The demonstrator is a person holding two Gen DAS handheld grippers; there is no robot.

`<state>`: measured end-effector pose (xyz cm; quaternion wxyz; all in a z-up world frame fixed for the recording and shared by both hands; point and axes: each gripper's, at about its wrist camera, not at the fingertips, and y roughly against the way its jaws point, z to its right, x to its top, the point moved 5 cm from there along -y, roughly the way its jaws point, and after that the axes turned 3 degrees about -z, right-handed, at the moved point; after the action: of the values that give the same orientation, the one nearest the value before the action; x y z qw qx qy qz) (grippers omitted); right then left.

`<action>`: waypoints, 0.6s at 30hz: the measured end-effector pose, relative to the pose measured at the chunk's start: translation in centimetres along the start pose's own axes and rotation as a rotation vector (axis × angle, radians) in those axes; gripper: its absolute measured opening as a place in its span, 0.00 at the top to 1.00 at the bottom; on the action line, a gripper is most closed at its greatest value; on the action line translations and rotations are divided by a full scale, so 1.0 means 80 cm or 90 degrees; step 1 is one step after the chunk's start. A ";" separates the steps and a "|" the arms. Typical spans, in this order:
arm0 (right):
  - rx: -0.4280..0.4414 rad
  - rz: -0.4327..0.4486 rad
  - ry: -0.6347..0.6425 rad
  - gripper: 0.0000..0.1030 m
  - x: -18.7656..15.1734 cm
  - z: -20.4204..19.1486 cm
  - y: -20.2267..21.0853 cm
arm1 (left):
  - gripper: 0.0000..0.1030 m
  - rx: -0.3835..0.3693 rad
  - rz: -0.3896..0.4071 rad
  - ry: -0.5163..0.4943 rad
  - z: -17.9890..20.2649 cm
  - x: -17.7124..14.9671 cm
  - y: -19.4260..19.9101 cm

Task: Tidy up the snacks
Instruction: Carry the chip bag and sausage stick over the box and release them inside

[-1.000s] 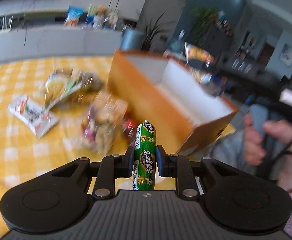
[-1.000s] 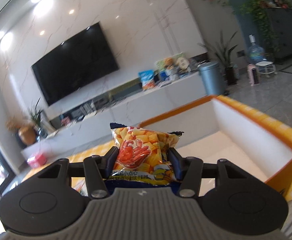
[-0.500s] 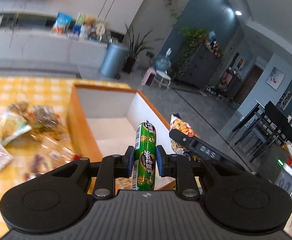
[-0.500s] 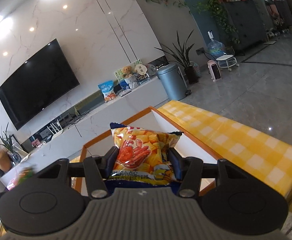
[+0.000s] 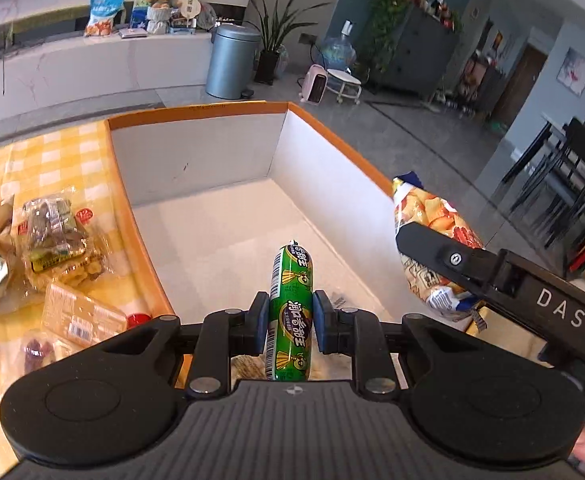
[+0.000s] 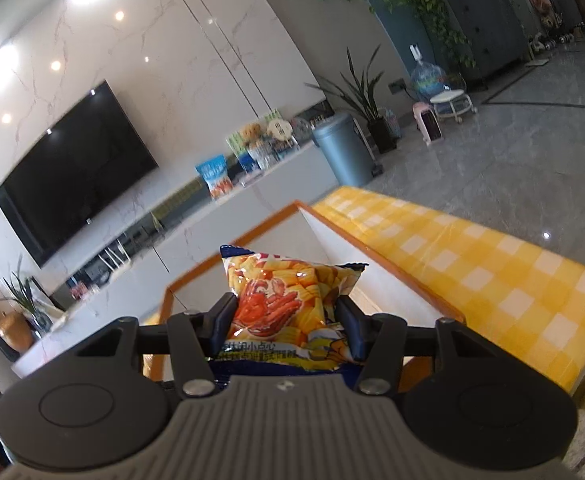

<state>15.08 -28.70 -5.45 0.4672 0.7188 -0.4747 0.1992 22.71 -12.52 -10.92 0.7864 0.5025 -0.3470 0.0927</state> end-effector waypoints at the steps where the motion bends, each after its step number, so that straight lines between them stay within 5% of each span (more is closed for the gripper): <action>1: -0.003 -0.010 0.001 0.48 -0.001 0.001 -0.003 | 0.75 0.007 0.003 -0.022 0.003 -0.001 -0.001; 12: -0.001 -0.020 -0.013 0.48 -0.002 0.004 -0.006 | 0.75 0.055 -0.090 -0.337 0.033 -0.021 -0.052; 18: -0.001 -0.023 -0.015 0.48 -0.004 0.005 -0.007 | 0.67 0.056 -0.116 -0.386 0.041 -0.030 -0.054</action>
<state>15.36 -28.86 -6.16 0.4657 0.7290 -0.4673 0.1824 21.56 -16.91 -14.79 0.6297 0.5697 -0.5149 -0.1171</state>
